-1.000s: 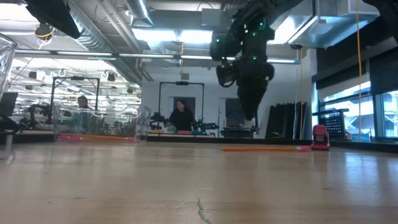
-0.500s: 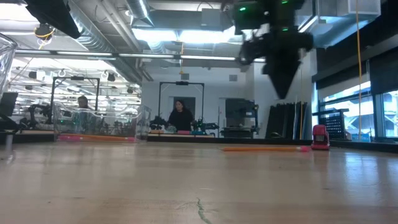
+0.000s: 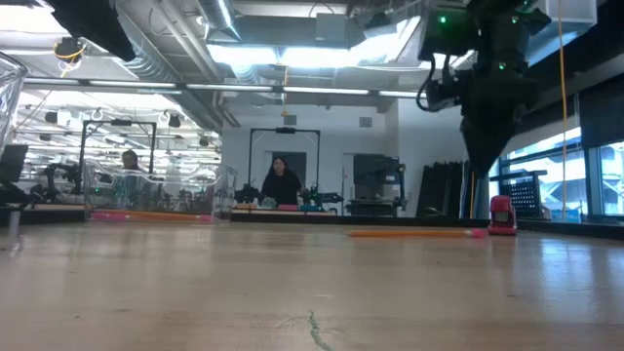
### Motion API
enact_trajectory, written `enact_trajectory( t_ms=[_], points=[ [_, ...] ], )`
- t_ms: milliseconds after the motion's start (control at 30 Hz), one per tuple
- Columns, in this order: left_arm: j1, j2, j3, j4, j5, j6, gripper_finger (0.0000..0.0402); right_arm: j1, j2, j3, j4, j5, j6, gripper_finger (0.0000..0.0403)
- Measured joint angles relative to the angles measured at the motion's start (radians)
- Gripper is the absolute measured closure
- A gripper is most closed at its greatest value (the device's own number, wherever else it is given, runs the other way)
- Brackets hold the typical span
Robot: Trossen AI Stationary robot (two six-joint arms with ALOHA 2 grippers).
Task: Sort crayons/erasers/pens/pencils in bins
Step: Put the orange pencil into the top transparent bin
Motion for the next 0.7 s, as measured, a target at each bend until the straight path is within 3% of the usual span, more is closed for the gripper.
enact_trajectory(
  t_ms=[167,467,700],
  points=[
    [0.000,0.000,0.000,0.011,0.000,0.000,0.0316,-0.023,0.022,-0.031,0.031,0.007,-0.038,0.0335],
    [0.000,0.000,0.000,0.010,0.000,0.000,0.0316,-0.070,0.029,-0.110,0.123,0.006,-0.131,0.0230],
    [0.000,0.000,0.000,0.010,0.000,0.000,0.0316,-0.102,0.029,-0.207,0.258,0.006,-0.184,0.0203]
  ],
)
